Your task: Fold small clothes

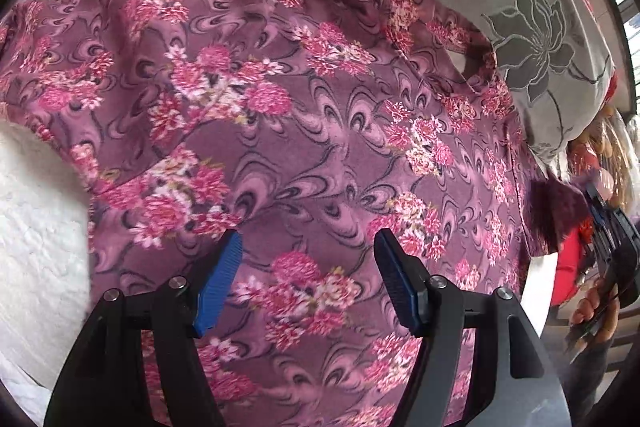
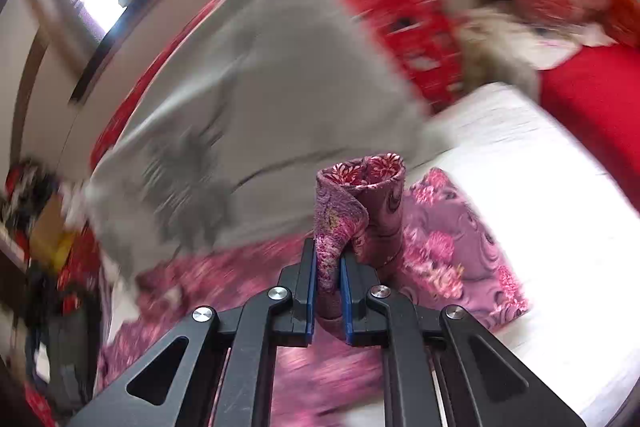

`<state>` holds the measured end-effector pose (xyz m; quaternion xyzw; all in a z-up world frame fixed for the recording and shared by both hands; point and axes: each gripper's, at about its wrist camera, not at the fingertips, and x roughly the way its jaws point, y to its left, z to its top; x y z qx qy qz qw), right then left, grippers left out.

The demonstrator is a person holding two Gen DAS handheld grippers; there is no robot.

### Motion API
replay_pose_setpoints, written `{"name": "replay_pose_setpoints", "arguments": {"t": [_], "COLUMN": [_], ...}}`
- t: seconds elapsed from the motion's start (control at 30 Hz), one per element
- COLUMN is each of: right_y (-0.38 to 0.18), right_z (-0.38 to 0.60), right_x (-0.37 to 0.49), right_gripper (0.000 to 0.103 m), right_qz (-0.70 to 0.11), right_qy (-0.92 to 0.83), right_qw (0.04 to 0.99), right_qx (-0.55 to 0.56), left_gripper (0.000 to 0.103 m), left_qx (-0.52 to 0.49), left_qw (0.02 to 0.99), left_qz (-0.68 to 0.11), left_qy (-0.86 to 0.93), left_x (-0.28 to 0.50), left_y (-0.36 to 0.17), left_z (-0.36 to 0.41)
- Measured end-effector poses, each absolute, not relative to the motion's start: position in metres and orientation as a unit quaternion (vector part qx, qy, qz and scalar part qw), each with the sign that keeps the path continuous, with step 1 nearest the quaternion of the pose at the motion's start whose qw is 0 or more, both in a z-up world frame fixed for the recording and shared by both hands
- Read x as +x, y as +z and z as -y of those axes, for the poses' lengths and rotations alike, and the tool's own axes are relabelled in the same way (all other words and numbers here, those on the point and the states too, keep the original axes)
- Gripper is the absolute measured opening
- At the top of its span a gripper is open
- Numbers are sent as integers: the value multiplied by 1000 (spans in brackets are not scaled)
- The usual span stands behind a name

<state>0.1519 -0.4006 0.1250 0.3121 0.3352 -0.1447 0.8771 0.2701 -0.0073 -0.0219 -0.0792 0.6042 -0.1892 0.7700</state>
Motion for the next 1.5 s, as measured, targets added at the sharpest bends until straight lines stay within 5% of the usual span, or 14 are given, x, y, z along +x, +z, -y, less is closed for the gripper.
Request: {"name": "replay_pose_setpoints", "arguments": {"t": [0.57,0.67,0.97,1.13,1.17,1.2,1.23,1.27,1.5], "right_y": [88,62,75,84,86,86,88,88,70], "right_z": [140,113,161,243,256,268,286,299,379], "right_x": [244,245,170,124,117,110,102,96,73], "right_gripper": [11,17,34,35,35,35,35,35,35], "right_qz": [-438,-481,-465,-441,-435,-429,-420,-415,-384], "right_qy": [22,43,31,-41,-53,-65,-82,-95,-177], "right_qw": [866,840,848,850,850,850,850,849,826], "right_qx": [240,247,252,287,294,300,308,314,373], "left_gripper": [68,68,68,68,64,48,11,5,5], "left_qx": [-79,-90,-82,-57,-59,-64,-66,-67,-84], "left_qw": [790,784,745,756,764,770,772,772,824], "left_qz": [-577,-583,-615,-617,-609,-601,-598,-598,-534], "left_qy": [-191,-196,-245,-213,-207,-204,-205,-205,-171], "left_x": [267,267,260,271,273,275,277,279,278], "left_y": [10,9,-11,-20,-17,-13,-10,-6,37], "left_z": [-88,-92,-20,26,30,32,33,34,2]}}
